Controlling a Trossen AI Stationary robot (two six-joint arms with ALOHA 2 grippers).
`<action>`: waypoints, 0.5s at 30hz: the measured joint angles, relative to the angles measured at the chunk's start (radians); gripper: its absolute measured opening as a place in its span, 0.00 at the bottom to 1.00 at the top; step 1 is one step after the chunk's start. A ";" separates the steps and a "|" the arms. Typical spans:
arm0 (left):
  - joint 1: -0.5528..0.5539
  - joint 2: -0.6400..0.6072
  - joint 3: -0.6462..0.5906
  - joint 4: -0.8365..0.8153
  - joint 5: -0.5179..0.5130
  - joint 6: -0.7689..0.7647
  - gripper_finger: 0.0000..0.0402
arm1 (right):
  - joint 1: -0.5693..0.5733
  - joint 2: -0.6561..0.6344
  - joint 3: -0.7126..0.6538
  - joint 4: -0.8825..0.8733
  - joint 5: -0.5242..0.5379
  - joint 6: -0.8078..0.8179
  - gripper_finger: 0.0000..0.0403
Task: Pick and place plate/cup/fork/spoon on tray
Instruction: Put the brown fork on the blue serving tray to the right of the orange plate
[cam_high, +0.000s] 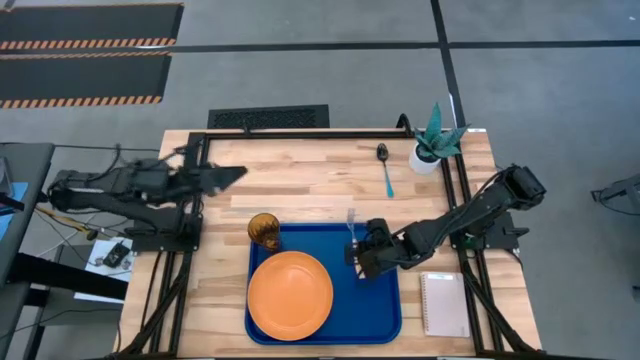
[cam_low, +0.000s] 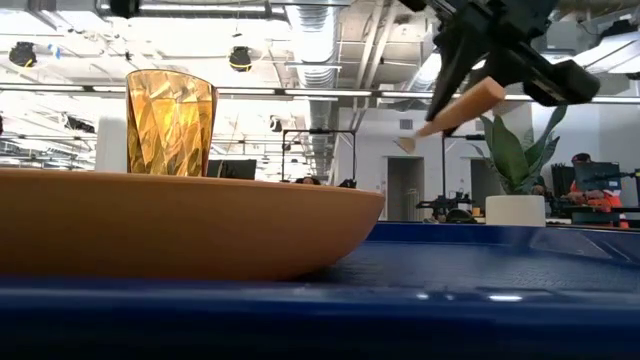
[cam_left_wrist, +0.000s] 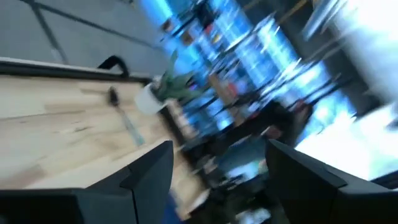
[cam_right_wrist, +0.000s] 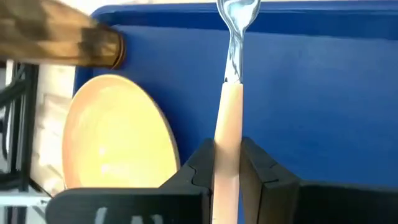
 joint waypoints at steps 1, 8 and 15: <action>0.022 0.049 0.027 -0.013 0.030 0.024 0.60 | 0.000 0.001 0.000 0.010 0.000 -0.023 0.12; 0.190 0.357 0.099 -0.034 0.143 0.040 0.60 | -0.005 0.001 0.000 0.086 0.052 -0.172 0.12; 0.291 0.606 0.123 0.214 0.524 0.040 0.60 | -0.017 -0.014 0.001 0.132 0.055 -0.312 0.12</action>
